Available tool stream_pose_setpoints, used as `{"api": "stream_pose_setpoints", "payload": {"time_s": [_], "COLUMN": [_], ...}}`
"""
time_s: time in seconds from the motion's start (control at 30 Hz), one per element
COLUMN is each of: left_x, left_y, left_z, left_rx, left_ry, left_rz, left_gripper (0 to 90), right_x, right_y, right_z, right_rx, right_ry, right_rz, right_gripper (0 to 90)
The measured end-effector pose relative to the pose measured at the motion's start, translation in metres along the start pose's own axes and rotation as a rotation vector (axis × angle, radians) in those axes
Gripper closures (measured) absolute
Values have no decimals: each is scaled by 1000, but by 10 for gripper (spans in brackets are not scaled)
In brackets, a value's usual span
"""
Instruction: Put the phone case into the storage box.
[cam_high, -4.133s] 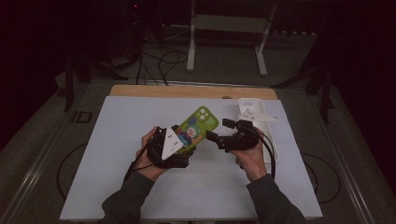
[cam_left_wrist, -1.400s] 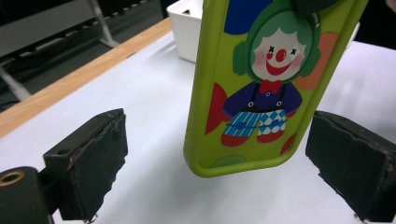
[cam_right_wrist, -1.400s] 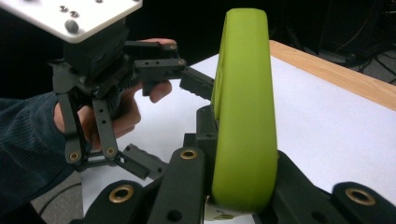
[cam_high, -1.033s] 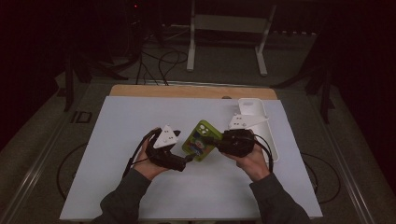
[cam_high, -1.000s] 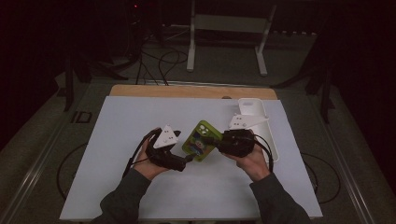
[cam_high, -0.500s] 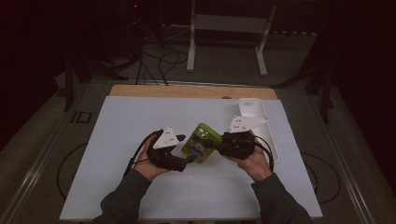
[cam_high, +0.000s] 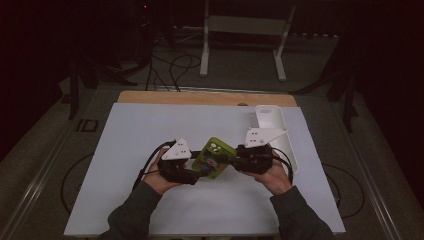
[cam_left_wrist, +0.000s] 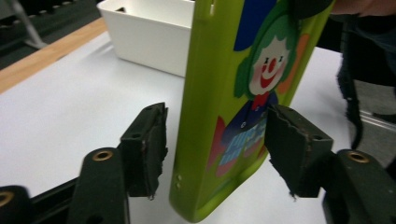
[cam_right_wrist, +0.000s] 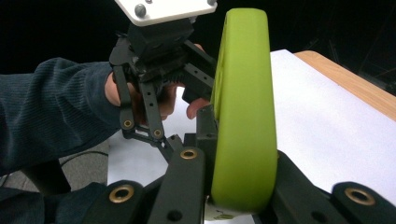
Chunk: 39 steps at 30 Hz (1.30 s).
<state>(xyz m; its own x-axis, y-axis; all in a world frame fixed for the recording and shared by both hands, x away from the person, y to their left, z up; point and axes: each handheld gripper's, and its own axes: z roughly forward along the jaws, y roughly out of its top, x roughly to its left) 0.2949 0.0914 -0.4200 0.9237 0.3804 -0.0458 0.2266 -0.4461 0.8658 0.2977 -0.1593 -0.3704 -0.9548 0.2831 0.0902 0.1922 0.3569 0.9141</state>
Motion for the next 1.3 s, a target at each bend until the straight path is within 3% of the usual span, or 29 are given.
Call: {"api": "stream_pose_setpoints", "payload": {"time_s": [0.43,0.57,0.7,0.93,1.0,1.2,1.3], "left_x": [-1,0,-2,-2,-2,-2,-2], "left_y": [-5,-8,-8,-8,-8,-9,-8], "left_z": [-5,-6,-7,-8,-8,-8,-8], "left_rx": [-30,-42,-42,-50,-49,-51,-51], "left_ry": [-59,-82,-59,-16,-8,18,37], "left_rz": [13,6,21,7,5,-1,-3], "left_gripper": [683,756,776,778,778,778,778], "right_x": [-3,-3,-4,-8,-8,-8,-9], "right_y": [-2,-2,-3,-3,-3,-4,-4], "right_z": [-5,-5,-4,0,2,2,1], "right_rx": [-2,5,3,30,44,53,45], "right_ry": [3,3,-11,-124,-163,-210,-227], "right_rz": [-22,-33,-28,21,31,58,76], "right_gripper": [857,798,697,310,264,151,136]}}
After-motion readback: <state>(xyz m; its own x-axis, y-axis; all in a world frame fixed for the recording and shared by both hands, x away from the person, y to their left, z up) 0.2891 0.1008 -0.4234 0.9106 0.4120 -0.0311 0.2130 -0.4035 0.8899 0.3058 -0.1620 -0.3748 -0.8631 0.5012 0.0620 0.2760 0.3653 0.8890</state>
